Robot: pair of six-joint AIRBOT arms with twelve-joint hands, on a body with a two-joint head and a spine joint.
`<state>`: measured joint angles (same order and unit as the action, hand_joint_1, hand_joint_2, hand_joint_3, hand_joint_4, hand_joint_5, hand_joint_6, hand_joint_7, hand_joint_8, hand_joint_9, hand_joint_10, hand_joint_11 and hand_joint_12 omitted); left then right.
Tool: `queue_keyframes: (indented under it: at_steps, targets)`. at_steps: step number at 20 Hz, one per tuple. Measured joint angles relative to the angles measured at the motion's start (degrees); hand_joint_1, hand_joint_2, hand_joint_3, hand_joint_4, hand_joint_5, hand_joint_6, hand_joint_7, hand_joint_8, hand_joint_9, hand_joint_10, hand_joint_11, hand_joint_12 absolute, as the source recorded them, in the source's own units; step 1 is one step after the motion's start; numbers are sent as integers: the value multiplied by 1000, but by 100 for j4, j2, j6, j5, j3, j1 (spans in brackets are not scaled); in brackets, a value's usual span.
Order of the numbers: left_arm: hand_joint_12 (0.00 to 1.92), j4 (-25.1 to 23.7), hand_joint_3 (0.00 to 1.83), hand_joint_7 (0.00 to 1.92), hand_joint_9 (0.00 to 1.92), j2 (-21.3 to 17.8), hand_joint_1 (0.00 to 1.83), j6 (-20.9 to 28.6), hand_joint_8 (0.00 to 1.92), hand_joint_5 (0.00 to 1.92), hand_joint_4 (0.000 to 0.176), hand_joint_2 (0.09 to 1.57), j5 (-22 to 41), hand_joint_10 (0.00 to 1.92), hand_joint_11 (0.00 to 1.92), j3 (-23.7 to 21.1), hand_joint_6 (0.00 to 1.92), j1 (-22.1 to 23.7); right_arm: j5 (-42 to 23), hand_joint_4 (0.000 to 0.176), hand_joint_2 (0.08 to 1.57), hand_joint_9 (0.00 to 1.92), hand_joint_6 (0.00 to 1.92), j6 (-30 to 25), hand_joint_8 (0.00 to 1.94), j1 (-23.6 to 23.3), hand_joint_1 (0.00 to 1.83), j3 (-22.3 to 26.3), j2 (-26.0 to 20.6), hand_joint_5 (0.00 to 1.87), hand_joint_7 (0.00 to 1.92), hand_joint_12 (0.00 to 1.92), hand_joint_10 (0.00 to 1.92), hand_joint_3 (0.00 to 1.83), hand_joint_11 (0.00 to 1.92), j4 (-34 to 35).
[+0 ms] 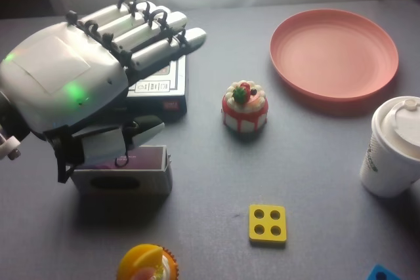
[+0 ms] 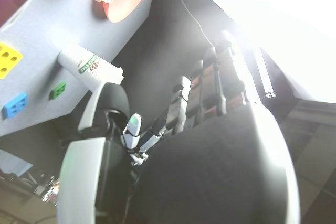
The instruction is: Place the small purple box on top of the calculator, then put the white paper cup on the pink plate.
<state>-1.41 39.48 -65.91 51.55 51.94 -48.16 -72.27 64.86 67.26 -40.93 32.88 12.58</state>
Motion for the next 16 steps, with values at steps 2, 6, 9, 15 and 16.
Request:
queue_keyframes:
  at_steps: [2, 6, 9, 15, 16]
  targets:
    - [903, 0, 0, 127, 111, 0, 565, 0, 4, 94, 0, 1348, 15, 159, 0, 0, 7, 0, -35, 0, 1269, 0, 0, 0, 0, 0, 343, 0, 0, 0, 0, 410, 0, 10, 0, 0]
    - [779, 17, 0, 103, 112, 7, 594, 0, 3, 99, 0, 1306, 28, 101, 0, 0, 3, 0, -46, 0, 1273, 0, 0, 0, 0, 0, 328, 0, 0, 0, 0, 0, 0, 0, 0, 2]
    - [354, 44, 0, 44, 44, -2, 540, 0, 5, 20, 0, 1229, 44, 41, 0, -33, 4, 0, -94, 0, 1290, 0, 0, 2, 0, 0, 338, 11, 0, 0, 0, 0, 0, 6, 0, 7]
    - [0, 103, 0, 0, 0, -269, 558, 2, 0, 0, 0, 1006, 142, 0, 0, -173, 0, -170, -125, 0, 1273, 0, 0, 4, 0, 0, 290, 35, -7, 0, 0, 0, 0, 0, 0, -4]
    - [0, 162, 0, 32, 6, -269, 576, 0, 12, 0, 0, 992, 96, 3, 0, -173, 0, -245, -125, 0, 1278, 0, 0, 4, 0, 0, 310, 35, -4, 0, 0, 0, 0, 0, 0, 13]
